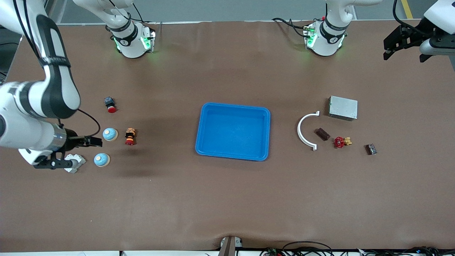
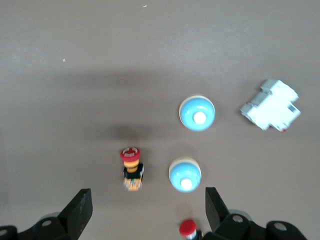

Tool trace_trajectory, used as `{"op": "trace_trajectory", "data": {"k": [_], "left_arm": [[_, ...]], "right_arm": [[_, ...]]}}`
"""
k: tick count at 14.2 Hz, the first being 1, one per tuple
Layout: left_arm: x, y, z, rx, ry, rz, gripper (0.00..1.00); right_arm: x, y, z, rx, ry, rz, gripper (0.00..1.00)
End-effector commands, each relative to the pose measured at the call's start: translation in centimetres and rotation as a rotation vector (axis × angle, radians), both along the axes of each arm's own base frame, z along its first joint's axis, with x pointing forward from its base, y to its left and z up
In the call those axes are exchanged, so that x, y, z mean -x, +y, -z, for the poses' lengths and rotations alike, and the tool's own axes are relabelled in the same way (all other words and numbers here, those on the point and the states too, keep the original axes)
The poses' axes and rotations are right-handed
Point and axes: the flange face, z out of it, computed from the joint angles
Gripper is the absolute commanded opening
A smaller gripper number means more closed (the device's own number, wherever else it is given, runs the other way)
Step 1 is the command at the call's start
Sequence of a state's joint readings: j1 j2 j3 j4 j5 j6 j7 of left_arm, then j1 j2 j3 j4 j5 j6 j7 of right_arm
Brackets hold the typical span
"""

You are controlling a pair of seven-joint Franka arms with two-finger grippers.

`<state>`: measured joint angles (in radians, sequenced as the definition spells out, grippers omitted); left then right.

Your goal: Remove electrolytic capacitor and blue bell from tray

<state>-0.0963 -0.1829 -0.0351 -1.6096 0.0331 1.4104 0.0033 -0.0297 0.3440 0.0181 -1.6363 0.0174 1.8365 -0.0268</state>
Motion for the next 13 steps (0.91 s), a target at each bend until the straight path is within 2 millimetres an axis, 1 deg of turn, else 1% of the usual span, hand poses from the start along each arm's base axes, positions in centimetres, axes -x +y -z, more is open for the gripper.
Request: {"op": "trace_trajectory", "data": {"k": [1,5,7,10,11,12,13], "left_arm": [[0.1,0.2,-0.8,-0.022,-0.002,0.014,1.00],[0.2,0.0,-0.8,-0.023,0.004,0.009,1.00],[0.4,0.0,-0.7,-0.025,0.017,0.005,1.00],[0.4,0.2,-0.7,-0.024,0.019,0.001,1.00],[0.4,0.1,-0.7,-0.024,0.019,0.001,1.00],[0.4,0.1,-0.7,-0.024,0.019,0.001,1.00],[0.4,0.2,-0.7,-0.022,0.019,0.003,1.00]], "right_arm": [[2.7,-0.2,-4.1,0.017,-0.007,0.012,1.00],[4.4,0.1,-9.5,0.034,-0.039,-0.002,1.00],[4.9,0.2,-12.2,0.067,-0.048,-0.014,1.00],[5.3,0.2,-16.2,0.068,-0.048,-0.021,1.00],[5.4,0.0,-17.0,0.069,-0.047,-0.017,1.00],[5.5,0.0,-17.2,0.068,-0.042,-0.018,1.00],[5.8,0.0,-17.8,0.067,-0.050,-0.017,1.00]]}}
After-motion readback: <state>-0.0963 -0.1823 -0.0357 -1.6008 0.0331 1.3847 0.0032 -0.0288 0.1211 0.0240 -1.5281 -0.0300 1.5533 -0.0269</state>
